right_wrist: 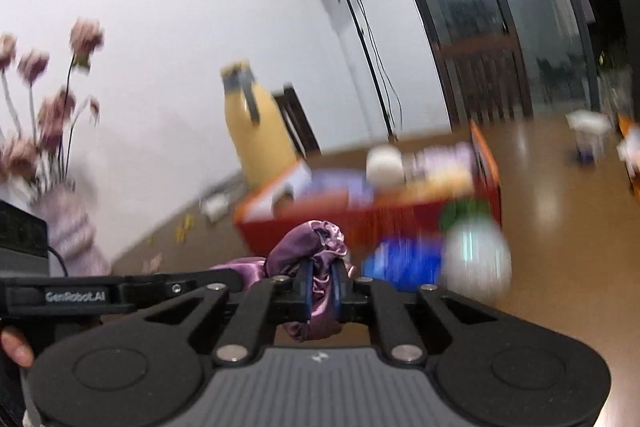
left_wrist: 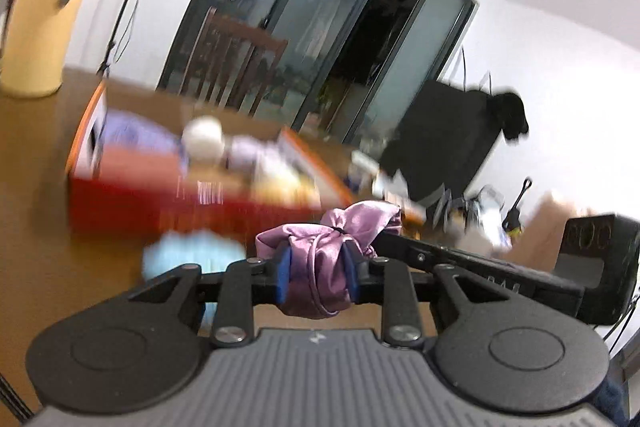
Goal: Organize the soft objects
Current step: 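Lift the purple bow and carry it over the box, then lower the purple bow into the box and open both grippers, then withdraw both grippers up from the box back toward the table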
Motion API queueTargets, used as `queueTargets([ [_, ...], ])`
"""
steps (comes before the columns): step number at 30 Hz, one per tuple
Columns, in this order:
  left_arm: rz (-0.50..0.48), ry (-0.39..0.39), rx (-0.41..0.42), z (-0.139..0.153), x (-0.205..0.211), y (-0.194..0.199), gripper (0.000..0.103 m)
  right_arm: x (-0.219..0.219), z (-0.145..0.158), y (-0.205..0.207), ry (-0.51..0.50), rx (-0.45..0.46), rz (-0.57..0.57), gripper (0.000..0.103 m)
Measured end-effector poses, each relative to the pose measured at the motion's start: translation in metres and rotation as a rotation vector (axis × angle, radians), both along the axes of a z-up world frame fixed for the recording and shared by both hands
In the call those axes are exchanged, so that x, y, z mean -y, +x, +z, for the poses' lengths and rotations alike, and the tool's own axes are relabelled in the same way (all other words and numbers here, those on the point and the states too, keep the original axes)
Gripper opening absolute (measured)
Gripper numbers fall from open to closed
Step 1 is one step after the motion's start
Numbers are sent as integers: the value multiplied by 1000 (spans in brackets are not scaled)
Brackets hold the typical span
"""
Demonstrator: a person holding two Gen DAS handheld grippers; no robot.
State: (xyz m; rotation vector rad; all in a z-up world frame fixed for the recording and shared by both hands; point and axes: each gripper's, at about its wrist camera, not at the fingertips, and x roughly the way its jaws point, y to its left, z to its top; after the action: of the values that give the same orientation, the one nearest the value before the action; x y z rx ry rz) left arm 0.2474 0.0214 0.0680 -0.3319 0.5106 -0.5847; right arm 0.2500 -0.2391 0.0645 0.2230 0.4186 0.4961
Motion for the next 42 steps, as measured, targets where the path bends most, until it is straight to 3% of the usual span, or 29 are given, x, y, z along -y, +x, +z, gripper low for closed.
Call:
queueTargets([
  [4,54,20,-90,17,4,107,27,-14,17,103,-96,-25,-21,9],
  [8,70,121,-211,10,15,206,28,-35,8,203,-224,-138,-48,10],
  [11,149,170,-292,-14,19,250,38,-43,-11,254,-282,-259,-70,15],
  [13,158,208,-279,-24,20,259,42,-44,-20,262,-292,-278,-85,29],
  [14,157,206,-268,-28,19,260,45,-43,-23,261,-292,-274,-80,33],
  [16,151,193,-260,-32,18,260,50,-43,-28,257,-304,-256,-74,54],
  [18,147,189,-239,-29,17,257,53,-45,-31,253,-333,-234,-79,56],
  [23,118,272,-122,-23,31,253,55,-51,-32,250,-383,-223,-93,55],
  [26,114,265,-86,-21,30,247,58,-56,-33,246,-397,-199,-106,58],
  [28,158,228,-54,-14,25,235,66,-51,-28,241,-364,-171,-101,57],
  [30,175,201,-33,-3,18,220,69,-44,-17,233,-349,-154,-130,57],
  [33,200,246,35,23,14,192,71,-30,10,211,-283,-73,-138,59],
  [38,247,287,154,63,12,132,77,-16,53,160,-228,57,-194,67],
  [42,259,289,251,78,13,81,82,-15,69,112,-238,156,-194,84],
])
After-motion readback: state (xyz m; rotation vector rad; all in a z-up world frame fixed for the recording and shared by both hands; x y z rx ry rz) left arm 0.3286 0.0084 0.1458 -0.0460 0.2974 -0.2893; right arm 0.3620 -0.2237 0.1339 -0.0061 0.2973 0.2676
